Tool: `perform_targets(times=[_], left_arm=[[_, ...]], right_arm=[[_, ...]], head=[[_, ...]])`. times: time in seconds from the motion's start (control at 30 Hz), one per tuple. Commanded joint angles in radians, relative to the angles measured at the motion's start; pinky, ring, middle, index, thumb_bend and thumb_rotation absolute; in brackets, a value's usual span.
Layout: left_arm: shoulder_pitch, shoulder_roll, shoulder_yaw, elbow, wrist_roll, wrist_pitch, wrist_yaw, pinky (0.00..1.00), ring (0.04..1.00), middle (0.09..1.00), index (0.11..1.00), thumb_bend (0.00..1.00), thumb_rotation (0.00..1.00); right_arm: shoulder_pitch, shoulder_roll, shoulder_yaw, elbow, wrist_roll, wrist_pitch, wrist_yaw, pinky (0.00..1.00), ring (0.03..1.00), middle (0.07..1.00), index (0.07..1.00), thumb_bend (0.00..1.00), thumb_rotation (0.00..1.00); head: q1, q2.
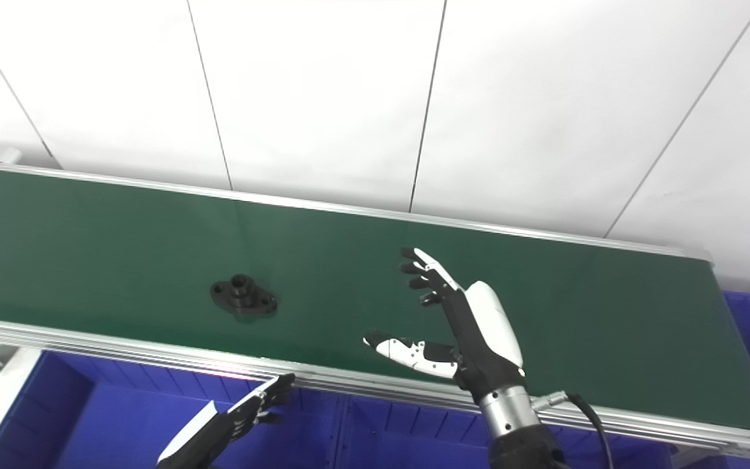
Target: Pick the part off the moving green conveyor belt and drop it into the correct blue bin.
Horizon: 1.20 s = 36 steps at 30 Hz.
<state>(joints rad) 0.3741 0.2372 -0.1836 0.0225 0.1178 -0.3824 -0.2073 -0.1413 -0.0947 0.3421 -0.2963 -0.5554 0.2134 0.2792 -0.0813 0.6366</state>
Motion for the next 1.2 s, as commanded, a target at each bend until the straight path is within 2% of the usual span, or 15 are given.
perform_targets(times=[0.0, 0.23, 0.73, 1.17], left_arm=[[-0.006, 0.018, -0.005, -0.011, -0.026, -0.046, -0.019, 0.83, 0.914, 0.951, 0.939, 0.64, 0.45], [-0.006, 0.029, -0.008, 0.004, -0.045, -0.073, -0.034, 0.82, 0.887, 0.928, 0.904, 0.68, 0.42], [0.01, 0.048, -0.01, -0.019, -0.036, -0.079, -0.049, 0.78, 0.864, 0.893, 0.866, 0.67, 0.37], [0.023, 0.059, -0.01, -0.046, -0.012, -0.085, -0.041, 0.77, 0.837, 0.867, 0.833, 0.7, 0.39]], right_arm=[[-0.072, 0.02, 0.014, 0.0, -0.019, 0.025, 0.013, 0.71, 0.804, 0.832, 0.892, 0.69, 0.4], [-0.165, 0.03, 0.056, 0.106, -0.05, 0.003, 0.006, 0.71, 0.799, 0.83, 0.884, 0.71, 0.39], [-0.341, 0.087, 0.149, 0.326, -0.12, 0.036, 0.039, 0.73, 0.814, 0.851, 0.889, 0.72, 0.44], [-0.417, 0.106, 0.223, 0.515, -0.177, 0.013, 0.022, 0.75, 0.833, 0.863, 0.875, 0.77, 0.39]], head=[[0.001, -0.001], [0.014, 0.004], [0.028, 0.019], [0.043, 0.037]])
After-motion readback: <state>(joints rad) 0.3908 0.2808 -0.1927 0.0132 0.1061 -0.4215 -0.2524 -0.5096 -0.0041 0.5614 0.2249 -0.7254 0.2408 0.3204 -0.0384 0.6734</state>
